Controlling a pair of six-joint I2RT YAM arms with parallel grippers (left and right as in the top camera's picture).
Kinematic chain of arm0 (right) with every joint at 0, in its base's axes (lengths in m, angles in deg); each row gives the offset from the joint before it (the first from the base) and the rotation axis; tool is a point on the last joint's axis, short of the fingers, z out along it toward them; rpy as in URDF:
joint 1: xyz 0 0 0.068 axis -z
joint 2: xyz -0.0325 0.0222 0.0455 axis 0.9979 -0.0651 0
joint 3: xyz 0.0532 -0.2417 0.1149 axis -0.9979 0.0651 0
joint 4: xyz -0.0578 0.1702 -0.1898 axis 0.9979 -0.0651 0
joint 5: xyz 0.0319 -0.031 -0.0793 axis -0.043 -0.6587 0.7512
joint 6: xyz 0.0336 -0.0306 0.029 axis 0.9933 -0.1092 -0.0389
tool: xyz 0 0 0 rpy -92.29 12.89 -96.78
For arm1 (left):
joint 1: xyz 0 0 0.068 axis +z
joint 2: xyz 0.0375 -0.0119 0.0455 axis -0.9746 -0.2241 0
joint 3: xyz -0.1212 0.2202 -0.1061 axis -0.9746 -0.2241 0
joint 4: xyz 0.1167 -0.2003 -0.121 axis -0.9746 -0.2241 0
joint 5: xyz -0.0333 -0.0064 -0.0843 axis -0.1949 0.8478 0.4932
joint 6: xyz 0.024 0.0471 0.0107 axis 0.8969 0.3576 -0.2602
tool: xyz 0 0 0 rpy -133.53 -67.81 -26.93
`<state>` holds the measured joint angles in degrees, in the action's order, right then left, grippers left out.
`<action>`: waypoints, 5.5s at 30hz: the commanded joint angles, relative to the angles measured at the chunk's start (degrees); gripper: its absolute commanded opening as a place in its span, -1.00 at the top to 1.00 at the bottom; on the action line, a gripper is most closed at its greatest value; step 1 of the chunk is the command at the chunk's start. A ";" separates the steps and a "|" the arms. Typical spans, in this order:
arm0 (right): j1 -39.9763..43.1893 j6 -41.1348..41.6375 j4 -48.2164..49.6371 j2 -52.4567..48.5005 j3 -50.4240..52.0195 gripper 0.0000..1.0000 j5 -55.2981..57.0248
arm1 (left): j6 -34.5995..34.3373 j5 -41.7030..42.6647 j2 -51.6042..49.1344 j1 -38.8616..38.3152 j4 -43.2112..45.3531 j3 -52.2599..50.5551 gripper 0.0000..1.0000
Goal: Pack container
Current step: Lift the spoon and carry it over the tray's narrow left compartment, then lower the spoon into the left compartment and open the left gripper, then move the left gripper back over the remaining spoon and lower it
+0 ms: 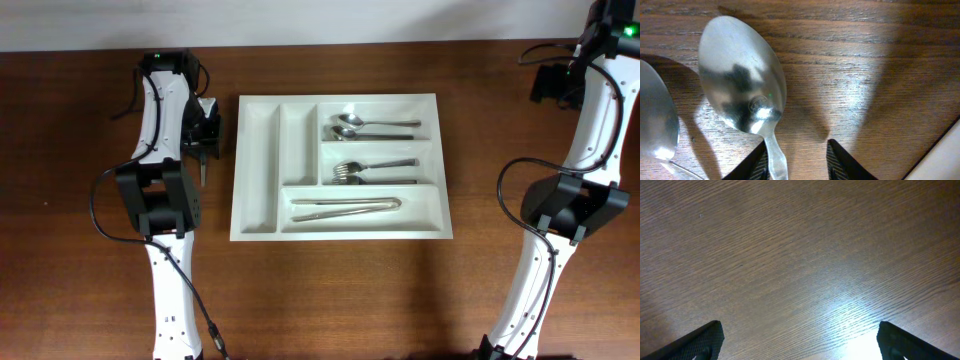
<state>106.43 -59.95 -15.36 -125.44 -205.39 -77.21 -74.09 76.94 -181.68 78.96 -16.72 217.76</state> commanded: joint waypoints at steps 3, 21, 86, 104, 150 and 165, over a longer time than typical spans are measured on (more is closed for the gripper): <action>0.02 0.74 0.02 -0.39 -0.02 -0.97 0.09 | 0.04 0.83 -1.55 0.24 0.15 0.26 0.30; 0.02 0.72 0.02 -0.39 -0.02 -0.97 0.09 | 0.04 0.83 -1.55 0.24 0.13 0.26 0.96; 0.02 0.74 0.00 -0.39 -0.02 -0.97 0.09 | -9.77 6.78 7.28 -12.04 -2.89 10.67 0.96; 0.02 0.72 0.02 -0.39 -0.02 -0.97 0.11 | -9.77 5.79 7.28 -12.04 -2.89 1.16 0.95; 0.02 0.74 0.00 -0.39 -0.02 -0.97 0.09 | -3.32 -5.68 17.75 2.78 -2.89 -3.17 -0.99; 0.02 0.74 0.02 -0.39 -0.02 -0.97 0.09 | -0.90 -5.01 18.14 9.22 5.53 -17.68 -0.98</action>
<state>106.43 -59.93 -15.36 -125.44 -205.39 -77.21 -78.02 71.87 -166.60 87.88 -12.15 201.37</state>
